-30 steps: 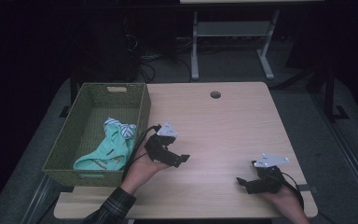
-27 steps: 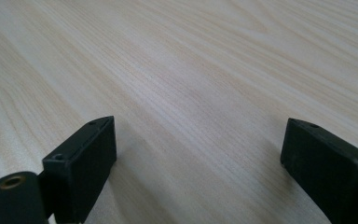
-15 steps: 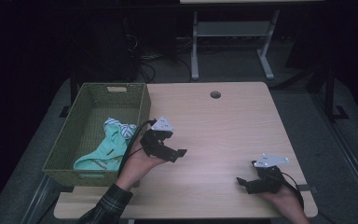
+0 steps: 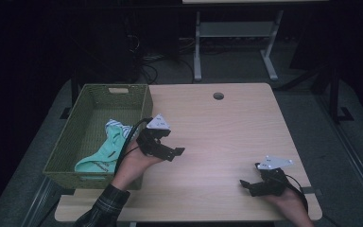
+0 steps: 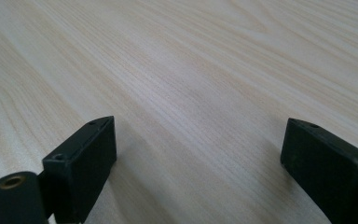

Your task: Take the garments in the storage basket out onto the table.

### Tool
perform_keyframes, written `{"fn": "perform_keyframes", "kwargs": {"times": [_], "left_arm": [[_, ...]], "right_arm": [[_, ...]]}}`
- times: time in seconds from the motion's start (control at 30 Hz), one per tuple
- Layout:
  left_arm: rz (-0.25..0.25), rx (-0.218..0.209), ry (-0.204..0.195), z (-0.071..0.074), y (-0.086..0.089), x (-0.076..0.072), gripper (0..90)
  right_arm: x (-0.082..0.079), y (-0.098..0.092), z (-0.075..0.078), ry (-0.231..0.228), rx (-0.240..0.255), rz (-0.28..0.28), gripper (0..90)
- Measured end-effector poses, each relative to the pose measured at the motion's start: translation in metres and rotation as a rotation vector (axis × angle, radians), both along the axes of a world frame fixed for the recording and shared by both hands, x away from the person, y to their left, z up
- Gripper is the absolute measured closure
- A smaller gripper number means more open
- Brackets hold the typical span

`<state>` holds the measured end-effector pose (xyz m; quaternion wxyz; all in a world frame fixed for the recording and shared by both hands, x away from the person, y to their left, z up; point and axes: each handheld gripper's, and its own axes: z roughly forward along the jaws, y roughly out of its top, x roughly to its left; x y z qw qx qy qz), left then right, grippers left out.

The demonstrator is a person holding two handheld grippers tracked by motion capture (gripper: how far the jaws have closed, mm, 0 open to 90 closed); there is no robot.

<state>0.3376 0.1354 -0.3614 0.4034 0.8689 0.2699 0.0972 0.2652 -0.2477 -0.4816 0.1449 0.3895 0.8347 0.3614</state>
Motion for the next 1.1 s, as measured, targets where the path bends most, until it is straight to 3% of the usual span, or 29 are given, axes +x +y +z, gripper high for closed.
{"fn": "perform_keyframes", "kwargs": {"times": [0.1, 0.43, 1.1], "left_arm": [[0.009, -0.019, 0.004, 0.002, 0.004, 0.001, 13.9], [0.024, -0.011, -0.016, 0.007, 0.016, 0.003, 13.9], [0.065, -0.013, -0.012, 0.01, 0.043, 0.006, 13.9]], "right_arm": [[0.0, 0.0, 0.0, 0.0, 0.0, 0.0, 9.9], [0.0, 0.0, 0.0, 0.0, 0.0, 0.0, 10.0], [0.0, 0.0, 0.0, 0.0, 0.0, -0.001, 9.9]]}}
